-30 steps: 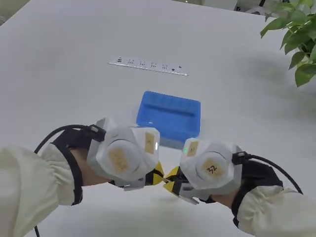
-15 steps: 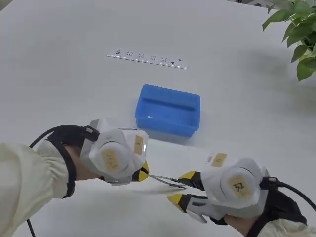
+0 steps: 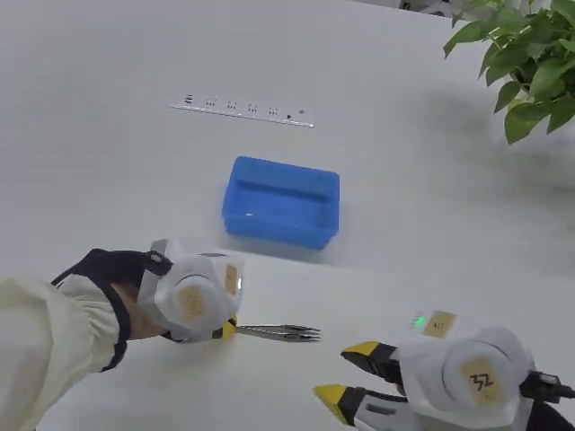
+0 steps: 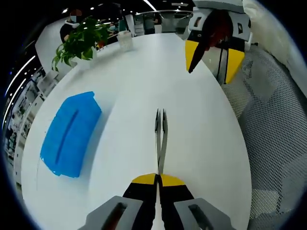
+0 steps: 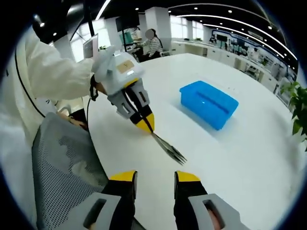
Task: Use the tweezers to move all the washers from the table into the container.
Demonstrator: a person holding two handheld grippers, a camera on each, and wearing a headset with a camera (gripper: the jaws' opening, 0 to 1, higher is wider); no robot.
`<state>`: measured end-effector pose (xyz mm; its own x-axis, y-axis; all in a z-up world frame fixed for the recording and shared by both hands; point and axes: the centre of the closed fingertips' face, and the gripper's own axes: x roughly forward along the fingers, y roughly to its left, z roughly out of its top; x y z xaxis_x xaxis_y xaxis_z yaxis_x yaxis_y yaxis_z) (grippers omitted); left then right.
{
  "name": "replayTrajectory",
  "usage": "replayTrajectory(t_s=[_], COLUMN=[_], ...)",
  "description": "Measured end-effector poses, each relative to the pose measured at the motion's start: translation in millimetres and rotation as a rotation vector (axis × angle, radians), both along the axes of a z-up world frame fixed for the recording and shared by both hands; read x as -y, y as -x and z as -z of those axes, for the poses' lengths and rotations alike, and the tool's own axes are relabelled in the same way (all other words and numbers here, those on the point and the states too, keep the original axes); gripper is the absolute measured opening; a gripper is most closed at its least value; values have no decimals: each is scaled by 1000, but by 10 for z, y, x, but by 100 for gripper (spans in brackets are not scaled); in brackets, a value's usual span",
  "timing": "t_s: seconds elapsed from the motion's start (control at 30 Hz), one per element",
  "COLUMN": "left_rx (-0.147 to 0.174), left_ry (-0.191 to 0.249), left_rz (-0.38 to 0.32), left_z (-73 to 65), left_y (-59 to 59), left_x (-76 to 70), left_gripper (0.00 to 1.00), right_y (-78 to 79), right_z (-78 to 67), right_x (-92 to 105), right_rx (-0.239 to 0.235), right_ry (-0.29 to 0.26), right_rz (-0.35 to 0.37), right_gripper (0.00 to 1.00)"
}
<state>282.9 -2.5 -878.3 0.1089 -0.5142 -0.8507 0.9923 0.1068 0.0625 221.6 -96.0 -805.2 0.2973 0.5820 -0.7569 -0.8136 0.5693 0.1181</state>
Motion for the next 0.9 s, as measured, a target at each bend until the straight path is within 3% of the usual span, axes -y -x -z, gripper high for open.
replayTrajectory(t_s=[0.27,0.33,0.37,0.4,0.5,0.57,0.6,0.63,0.67,0.73,0.83,0.9], left_rx=[51,49,9,3,33,3,-20,-24,-16,-20,-9,-5], left_ry=[-55,-49,-30,-27,-17,15,56,84,105,156,235,262], left_rz=[-3,-38,-78,-89,-177,-278,-342,-394,-476,-549,-650,-704], left_z=[27,10,-2,-12,-117,-194,-268,-322,-393,-524,-746,-852], left_y=[-11,-15,24,25,-30,-22,-16,-26,-54,-36,1,52], left_x=[-23,-10,12,20,-20,-45,-55,-76,-138,-200,-287,-363], left_gripper=[0,5,11,14,21,35,41,47,55,67,75,80], right_y=[-4,-11,-12,-7,-27,-51,-58,-60,-62,-84,-103,-115], right_z=[-175,-224,-232,-241,-298,-361,-378,-402,-416,-447,-502,-537], right_x=[74,101,117,135,190,232,250,274,288,334,379,400], right_rx=[17,22,21,25,62,88,95,100,106,129,158,176], right_ry=[-63,-84,-89,-93,-90,-100,-102,-106,-108,-109,-114,-117], right_rz=[125,158,172,189,226,260,268,275,280,299,314,317], right_gripper=[32,32,33,34,39,45,46,46,46,48,52,54])
